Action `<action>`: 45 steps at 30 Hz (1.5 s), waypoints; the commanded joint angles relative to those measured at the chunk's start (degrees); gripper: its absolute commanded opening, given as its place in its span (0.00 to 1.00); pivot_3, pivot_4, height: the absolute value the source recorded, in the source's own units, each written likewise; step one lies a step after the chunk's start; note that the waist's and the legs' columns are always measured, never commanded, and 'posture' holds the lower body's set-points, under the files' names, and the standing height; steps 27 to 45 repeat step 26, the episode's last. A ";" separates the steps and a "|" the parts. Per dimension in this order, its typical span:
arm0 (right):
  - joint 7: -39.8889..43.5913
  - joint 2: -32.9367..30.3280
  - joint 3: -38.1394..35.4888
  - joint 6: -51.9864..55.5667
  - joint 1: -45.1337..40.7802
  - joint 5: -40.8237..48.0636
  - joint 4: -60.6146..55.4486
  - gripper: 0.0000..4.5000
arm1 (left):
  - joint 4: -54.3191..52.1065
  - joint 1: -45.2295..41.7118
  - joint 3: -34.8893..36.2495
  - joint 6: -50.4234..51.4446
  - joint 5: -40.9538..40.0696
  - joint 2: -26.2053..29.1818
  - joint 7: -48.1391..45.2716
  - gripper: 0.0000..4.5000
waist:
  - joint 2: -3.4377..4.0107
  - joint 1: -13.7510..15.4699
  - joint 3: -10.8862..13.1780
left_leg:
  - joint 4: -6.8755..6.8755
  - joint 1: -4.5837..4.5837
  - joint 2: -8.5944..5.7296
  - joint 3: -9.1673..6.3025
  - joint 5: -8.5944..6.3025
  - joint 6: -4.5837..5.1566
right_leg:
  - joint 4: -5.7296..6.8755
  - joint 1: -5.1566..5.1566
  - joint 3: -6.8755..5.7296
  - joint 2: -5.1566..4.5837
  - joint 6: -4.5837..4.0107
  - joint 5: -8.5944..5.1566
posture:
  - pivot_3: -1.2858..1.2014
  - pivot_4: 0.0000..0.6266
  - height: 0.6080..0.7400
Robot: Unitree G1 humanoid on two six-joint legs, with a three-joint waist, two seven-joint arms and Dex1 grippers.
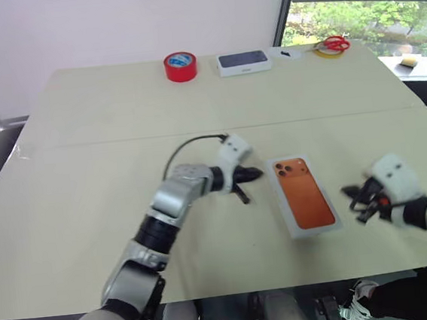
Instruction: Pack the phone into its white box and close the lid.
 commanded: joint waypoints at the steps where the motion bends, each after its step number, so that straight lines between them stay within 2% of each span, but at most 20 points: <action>1: 3.84 1.12 -5.83 -3.83 -1.97 2.70 4.24 0.01 | -4.47 3.19 7.90 -3.16 -0.84 6.64 0.77 0.00 | 0.00 0.04 0.00 | -0.04 0.01 0.00 0.02 0.00 -0.01 | -0.01 0.00 0.00 0.00 0.01 0.00 | 0.52 0.24 0.93; 6: 9.25 1.88 -8.49 -6.99 -2.96 5.93 8.12 0.01 | -5.05 9.27 15.98 -7.48 -1.88 18.01 -1.55 0.00 | 0.00 0.06 0.00 | -0.07 0.04 0.00 0.07 0.03 -0.05 | -0.01 0.01 -0.01 -0.01 0.00 0.00 | 0.52 0.24 0.93; 12: 14.71 0.91 -7.51 -8.46 -3.07 8.01 8.93 0.01 | -2.97 14.09 23.96 -8.70 -5.15 25.50 -4.25 0.00 | -0.01 0.07 0.00 | -0.08 0.03 0.01 0.07 0.02 -0.05 | -0.02 0.03 -0.02 -0.03 0.00 0.00 | 0.52 0.24 0.93; 17: 15.05 1.86 -5.60 -8.96 -4.37 8.31 8.39 0.01 | 0.69 13.67 25.58 -10.63 -4.70 27.10 -3.47 0.00 | 0.00 0.09 0.00 | -0.09 0.05 0.01 0.08 0.02 -0.05 | -0.01 0.03 -0.02 -0.02 0.00 0.00 | 0.52 0.24 0.93; 26: 14.63 3.83 -3.53 -10.08 -4.18 8.78 7.83 0.01 | -0.49 14.98 26.31 -9.57 -5.61 27.50 -1.76 0.00 | -0.01 0.02 0.01 | -0.11 0.06 0.01 0.09 0.03 -0.05 | 0.00 0.01 -0.02 -0.02 0.00 0.00 | 0.52 0.24 0.93; 45: 14.63 3.83 -3.53 -10.08 -4.18 8.78 7.83 0.01 | -0.49 14.98 26.31 -9.57 -5.61 27.50 -1.76 0.00 | -0.01 0.02 0.01 | -0.11 0.06 0.01 0.09 0.03 -0.05 | 0.00 0.01 -0.02 -0.02 0.00 0.00 | 0.52 0.24 0.93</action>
